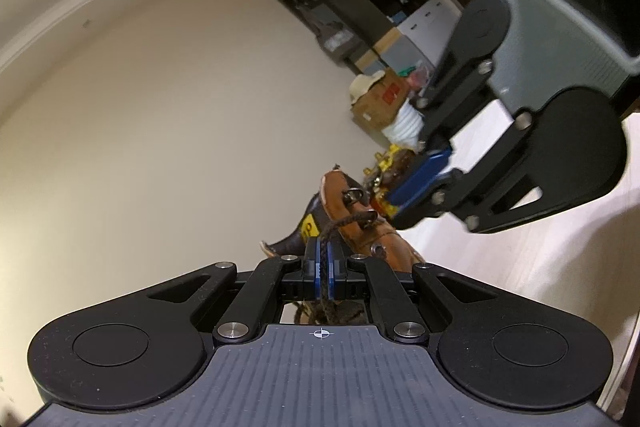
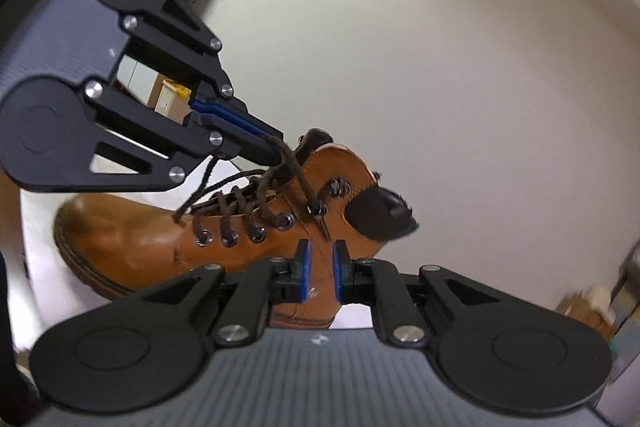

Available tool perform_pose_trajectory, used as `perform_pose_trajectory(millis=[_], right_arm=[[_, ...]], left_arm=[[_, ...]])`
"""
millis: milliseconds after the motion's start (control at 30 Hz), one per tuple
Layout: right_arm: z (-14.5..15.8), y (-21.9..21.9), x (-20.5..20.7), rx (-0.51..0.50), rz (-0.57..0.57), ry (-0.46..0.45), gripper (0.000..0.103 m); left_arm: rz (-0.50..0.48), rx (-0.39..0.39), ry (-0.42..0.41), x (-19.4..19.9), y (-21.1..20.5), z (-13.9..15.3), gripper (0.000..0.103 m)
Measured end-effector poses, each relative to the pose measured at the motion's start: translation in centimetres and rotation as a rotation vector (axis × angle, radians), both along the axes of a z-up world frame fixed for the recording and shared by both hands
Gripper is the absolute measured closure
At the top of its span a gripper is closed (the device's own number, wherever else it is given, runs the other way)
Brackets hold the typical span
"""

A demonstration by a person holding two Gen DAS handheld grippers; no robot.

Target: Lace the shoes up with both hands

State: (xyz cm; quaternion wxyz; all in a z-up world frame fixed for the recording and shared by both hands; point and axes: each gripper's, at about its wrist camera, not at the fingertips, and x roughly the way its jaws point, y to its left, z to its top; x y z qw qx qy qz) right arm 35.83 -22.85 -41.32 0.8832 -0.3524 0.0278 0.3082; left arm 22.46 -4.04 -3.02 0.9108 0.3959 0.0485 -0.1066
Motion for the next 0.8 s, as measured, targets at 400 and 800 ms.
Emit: perform_pose_trajectory(millis=[400, 800], right_arm=[[-1.0, 1.8, 0.8, -0.187, 0.084, -0.14, 0.1], [-3.3, -2.8, 0.9, -0.055, -0.129, 0.386, 0.102]], left_arm=[[-0.016, -0.015, 0.014, 1.1, 0.5, 0.4, 0.099], [0.101, -0.228, 0.144, -1.7, 8.2, 0.7, 0.095]])
